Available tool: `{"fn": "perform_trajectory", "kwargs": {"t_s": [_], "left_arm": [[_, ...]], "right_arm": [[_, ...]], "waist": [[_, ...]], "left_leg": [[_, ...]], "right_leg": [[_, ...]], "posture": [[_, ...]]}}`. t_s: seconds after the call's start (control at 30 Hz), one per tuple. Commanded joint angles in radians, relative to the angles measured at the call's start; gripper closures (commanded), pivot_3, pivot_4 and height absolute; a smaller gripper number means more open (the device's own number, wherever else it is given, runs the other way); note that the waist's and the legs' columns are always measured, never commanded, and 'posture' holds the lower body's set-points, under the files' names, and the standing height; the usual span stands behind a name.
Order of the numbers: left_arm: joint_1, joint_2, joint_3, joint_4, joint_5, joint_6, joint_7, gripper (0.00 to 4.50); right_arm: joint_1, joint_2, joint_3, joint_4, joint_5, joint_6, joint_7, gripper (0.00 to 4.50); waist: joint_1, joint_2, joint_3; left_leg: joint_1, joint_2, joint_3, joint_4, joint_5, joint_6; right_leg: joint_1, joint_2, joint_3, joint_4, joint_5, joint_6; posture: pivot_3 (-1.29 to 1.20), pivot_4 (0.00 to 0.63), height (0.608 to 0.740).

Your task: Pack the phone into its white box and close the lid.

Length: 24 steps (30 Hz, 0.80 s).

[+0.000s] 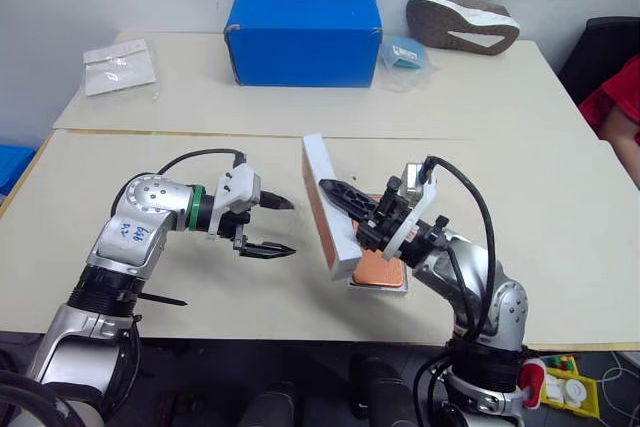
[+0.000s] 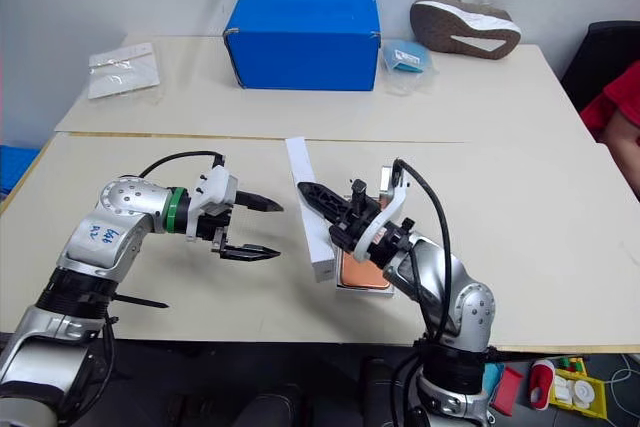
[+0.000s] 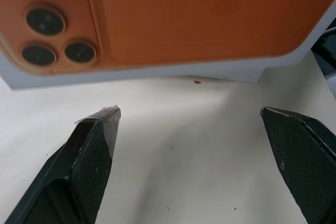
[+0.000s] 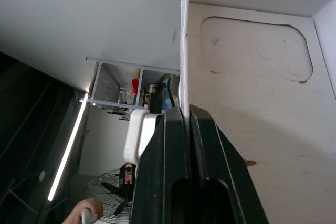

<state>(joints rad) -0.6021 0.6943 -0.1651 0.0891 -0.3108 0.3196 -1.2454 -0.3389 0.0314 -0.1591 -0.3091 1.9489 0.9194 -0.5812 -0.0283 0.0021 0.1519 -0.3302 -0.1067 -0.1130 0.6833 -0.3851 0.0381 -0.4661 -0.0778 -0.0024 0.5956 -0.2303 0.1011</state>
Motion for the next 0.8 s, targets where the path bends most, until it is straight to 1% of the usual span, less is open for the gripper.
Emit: {"fn": "perform_trajectory", "kwargs": {"t_s": [0.03,0.17,0.57,0.67,0.77,0.8], "left_arm": [[0.007,0.015,0.032,-0.032,-0.003,0.007,0.009,0.0],[0.002,0.011,0.026,-0.021,0.003,0.005,0.014,0.0],[-0.02,-0.022,-0.011,0.013,0.04,0.002,0.017,0.0],[-0.018,-0.034,-0.022,0.019,0.055,0.003,0.021,0.0],[-0.018,-0.055,-0.041,0.036,0.079,-0.012,0.034,0.0],[-0.021,-0.064,-0.048,0.048,0.09,-0.017,0.041,0.0]], "right_arm": [[0.001,-0.017,0.028,0.045,0.013,-0.055,0.068,4.48],[0.029,-0.02,0.06,0.102,-0.048,-0.08,0.164,4.48],[0.093,-0.098,0.12,0.081,-0.29,-0.079,0.399,4.48],[0.098,-0.106,0.115,0.082,-0.304,-0.086,0.414,3.92],[0.11,-0.131,0.103,0.066,-0.306,-0.078,0.418,2.87],[0.115,-0.144,0.1,0.056,-0.308,-0.073,0.423,2.62]], "waist": [[0.001,0.0,0.0],[0.001,0.0,0.0],[0.002,0.0,0.0],[0.002,0.0,0.0],[0.004,0.0,0.0],[0.005,0.0,0.0]], "left_leg": [[0.0,0.0,0.0,0.0,0.0,0.0],[0.0,0.0,0.0,0.0,0.0,0.0],[-0.001,0.0,0.0,0.0,0.0,0.0],[-0.001,0.0,0.0,0.0,0.0,0.0],[-0.001,0.0,0.0,0.0,0.0,0.0],[-0.001,0.0,0.0,0.0,0.0,0.0]], "right_leg": [[0.0,0.0,0.0,0.0,0.0,0.0],[0.0,0.0,0.002,0.0,0.0,0.0],[0.0,0.0,0.002,-0.001,0.0,0.0],[0.0,0.0,0.002,-0.001,0.0,0.0],[0.0,0.0,0.002,-0.001,0.0,0.0],[0.0,0.0,0.002,-0.001,0.0,0.0]], "posture": [[0.0,0.15,0.74],[0.0,0.15,0.74],[0.0,0.15,0.74],[0.0,0.15,0.74],[0.0,0.15,0.74],[0.0,0.15,0.74]]}}
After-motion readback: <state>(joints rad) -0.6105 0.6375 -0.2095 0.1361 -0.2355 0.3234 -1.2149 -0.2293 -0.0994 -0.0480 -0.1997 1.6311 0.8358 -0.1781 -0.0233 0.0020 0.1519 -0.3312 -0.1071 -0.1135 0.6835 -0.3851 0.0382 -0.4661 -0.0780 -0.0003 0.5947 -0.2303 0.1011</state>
